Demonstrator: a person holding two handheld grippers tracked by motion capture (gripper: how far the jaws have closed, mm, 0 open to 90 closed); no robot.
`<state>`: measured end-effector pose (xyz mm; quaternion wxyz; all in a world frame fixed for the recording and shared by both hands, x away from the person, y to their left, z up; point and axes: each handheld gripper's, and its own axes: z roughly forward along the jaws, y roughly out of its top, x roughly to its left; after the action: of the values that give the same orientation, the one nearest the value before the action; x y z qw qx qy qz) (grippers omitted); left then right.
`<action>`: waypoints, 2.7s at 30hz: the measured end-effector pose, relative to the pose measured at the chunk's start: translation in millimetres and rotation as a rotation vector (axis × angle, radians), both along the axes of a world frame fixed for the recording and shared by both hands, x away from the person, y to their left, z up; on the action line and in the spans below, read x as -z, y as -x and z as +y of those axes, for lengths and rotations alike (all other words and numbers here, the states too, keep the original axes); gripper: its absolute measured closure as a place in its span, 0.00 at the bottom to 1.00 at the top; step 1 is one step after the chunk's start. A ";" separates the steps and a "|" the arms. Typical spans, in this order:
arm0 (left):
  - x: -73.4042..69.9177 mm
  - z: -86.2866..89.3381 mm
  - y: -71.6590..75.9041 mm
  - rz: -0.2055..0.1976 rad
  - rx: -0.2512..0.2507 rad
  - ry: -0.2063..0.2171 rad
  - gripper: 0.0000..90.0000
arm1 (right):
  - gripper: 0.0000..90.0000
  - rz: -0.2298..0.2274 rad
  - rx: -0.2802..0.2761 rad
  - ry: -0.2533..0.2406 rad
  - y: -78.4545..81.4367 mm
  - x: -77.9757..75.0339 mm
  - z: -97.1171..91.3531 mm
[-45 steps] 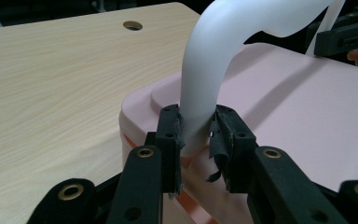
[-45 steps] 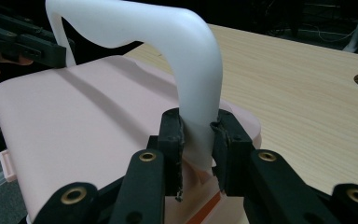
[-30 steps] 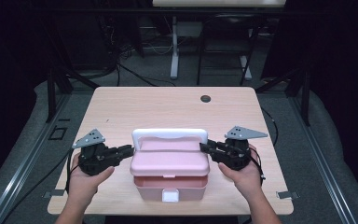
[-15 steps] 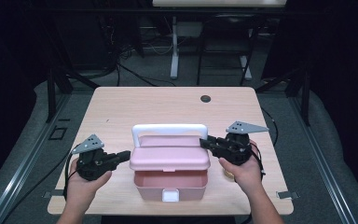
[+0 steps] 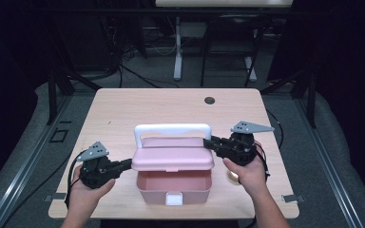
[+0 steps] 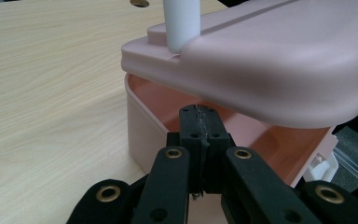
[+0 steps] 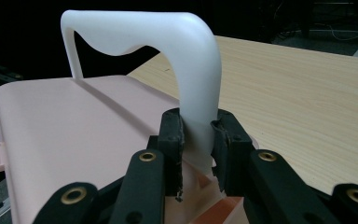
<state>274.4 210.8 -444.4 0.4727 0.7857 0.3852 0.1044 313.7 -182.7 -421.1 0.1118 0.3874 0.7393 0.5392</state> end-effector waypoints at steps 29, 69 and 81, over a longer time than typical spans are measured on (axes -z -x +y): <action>0.9 -25.5 8.6 0.010 0.087 -0.020 1.00 | 0.82 0.004 0.003 -0.003 0.1 2.5 0.0; -16.5 -27.8 2.1 -0.039 0.106 0.000 1.00 | 0.92 -0.035 0.101 0.002 16.8 -2.4 -20.5; -26.1 -27.4 -6.3 -0.060 0.107 0.021 1.00 | 1.00 -0.028 0.162 0.083 25.9 7.0 -20.6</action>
<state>280.7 183.4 -418.3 0.4971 0.7967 0.3293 0.0988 287.9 -203.3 -428.1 0.1813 0.4336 0.7256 0.5026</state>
